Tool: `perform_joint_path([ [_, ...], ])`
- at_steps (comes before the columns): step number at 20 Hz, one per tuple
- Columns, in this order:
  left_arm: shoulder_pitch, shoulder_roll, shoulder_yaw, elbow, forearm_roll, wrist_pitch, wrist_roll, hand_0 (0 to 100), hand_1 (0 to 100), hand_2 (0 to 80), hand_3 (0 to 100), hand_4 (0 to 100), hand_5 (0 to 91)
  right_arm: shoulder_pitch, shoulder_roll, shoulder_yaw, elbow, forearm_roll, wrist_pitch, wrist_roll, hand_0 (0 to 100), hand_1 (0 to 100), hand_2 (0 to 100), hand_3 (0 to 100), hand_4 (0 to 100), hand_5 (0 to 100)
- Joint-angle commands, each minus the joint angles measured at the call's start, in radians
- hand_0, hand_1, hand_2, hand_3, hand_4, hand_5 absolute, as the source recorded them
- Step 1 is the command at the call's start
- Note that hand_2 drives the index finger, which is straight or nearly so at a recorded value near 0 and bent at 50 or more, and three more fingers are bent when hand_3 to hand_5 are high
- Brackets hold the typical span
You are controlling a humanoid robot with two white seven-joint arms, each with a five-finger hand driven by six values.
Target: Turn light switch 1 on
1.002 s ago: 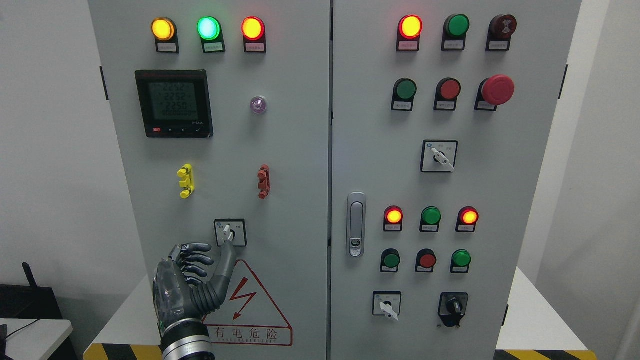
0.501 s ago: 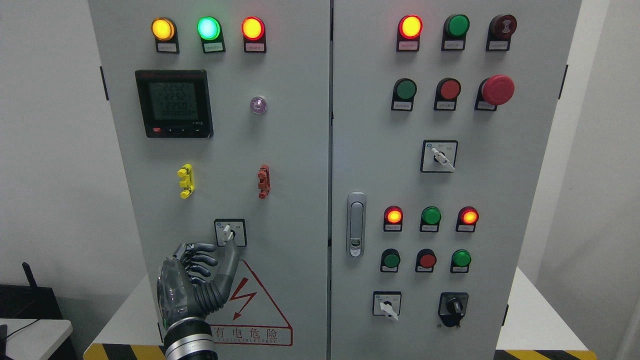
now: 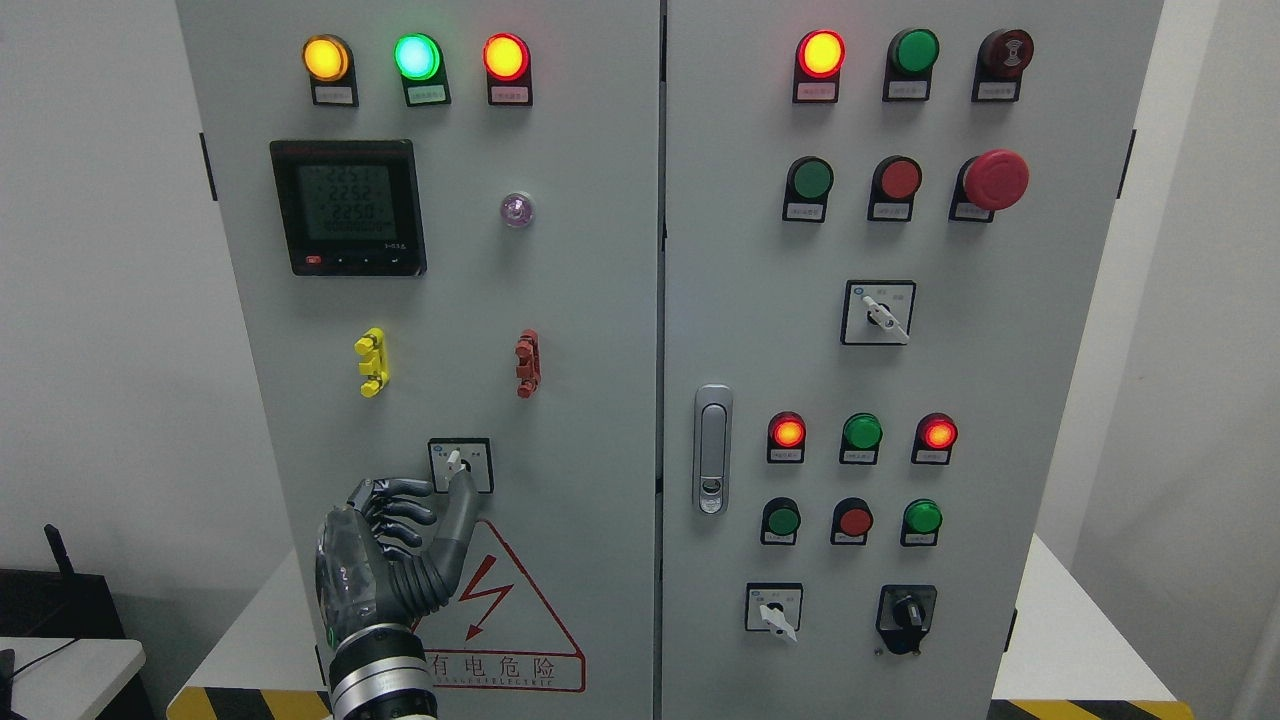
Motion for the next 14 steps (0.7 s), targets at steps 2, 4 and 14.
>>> perform_joint_path([
  [2,-0.019,0.001,-0.002,0.002,0.001,0.016,-0.002,17,57,52.2,75,81,73.2,0.000,0.000,0.023,0.000,0.005,0.000,0.000,12,39,0,0,0,0],
  [4,-0.019,0.001,-0.002,0.007,0.001,0.016,-0.003,17,57,52.5,76,81,73.4,0.000,0.000,0.023,0.000,0.005,0.000,0.000,12,39,0,0,0,0],
  [14,-0.019,-0.001,-0.019,0.010,0.001,0.036,-0.002,17,56,54.2,77,82,74.6,0.000,0.000,0.023,0.000,0.005,0.000,0.000,12,39,0,0,0,0],
])
